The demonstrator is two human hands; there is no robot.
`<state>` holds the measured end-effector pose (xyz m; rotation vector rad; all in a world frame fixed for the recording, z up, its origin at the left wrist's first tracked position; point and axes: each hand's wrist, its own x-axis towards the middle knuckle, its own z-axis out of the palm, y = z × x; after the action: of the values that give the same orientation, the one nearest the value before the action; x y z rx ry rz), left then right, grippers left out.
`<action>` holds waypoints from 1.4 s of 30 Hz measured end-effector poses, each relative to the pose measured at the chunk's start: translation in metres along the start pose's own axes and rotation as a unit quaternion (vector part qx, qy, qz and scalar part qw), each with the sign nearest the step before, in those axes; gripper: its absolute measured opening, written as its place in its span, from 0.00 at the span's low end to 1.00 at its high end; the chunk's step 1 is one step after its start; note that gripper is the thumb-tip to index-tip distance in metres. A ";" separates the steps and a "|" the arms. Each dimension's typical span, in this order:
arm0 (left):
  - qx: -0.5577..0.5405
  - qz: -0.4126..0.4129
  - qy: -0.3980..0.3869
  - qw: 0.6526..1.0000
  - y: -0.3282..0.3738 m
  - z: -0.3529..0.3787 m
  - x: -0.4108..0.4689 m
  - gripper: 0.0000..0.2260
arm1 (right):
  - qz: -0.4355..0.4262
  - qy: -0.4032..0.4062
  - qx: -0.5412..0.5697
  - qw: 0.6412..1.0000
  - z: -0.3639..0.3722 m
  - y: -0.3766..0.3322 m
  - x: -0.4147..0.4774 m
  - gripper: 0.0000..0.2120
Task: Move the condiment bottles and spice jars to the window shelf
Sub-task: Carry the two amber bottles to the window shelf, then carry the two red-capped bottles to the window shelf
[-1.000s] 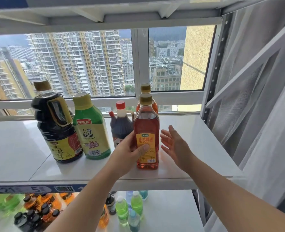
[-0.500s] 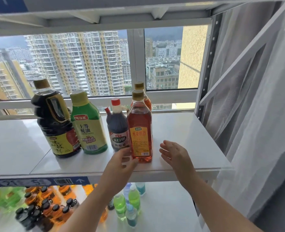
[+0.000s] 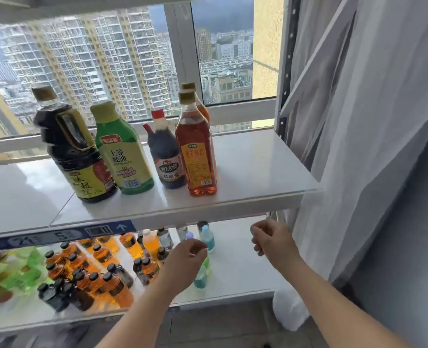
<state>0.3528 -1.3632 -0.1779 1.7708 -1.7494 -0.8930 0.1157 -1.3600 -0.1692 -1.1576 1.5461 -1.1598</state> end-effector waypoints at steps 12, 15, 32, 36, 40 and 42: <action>0.012 0.063 -0.164 0.984 -0.034 0.049 -0.049 0.05 | 0.172 0.104 -0.150 0.968 -0.013 0.083 -0.152 0.07; 0.019 0.081 -0.202 0.976 -0.032 0.049 -0.074 0.02 | 0.169 0.159 -0.176 0.957 -0.011 0.086 -0.194 0.10; 0.071 0.249 -0.396 0.881 0.016 0.102 -0.291 0.06 | 0.235 0.391 -0.130 0.881 -0.053 0.118 -0.498 0.12; 0.074 0.300 -0.408 0.859 0.043 0.121 -0.377 0.07 | 0.244 0.430 -0.117 0.861 -0.068 0.133 -0.594 0.12; 0.079 0.326 -0.454 0.826 0.051 0.145 -0.472 0.06 | 0.259 0.455 -0.103 0.846 -0.080 0.145 -0.695 0.13; 0.083 0.332 -0.474 0.812 0.048 0.156 -0.512 0.07 | 0.262 0.480 -0.091 0.832 -0.084 0.152 -0.740 0.12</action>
<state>0.2238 -0.8419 -0.1905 0.5813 -2.8522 -1.4224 0.1564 -0.6032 -0.2258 -0.1162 2.5594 -1.2727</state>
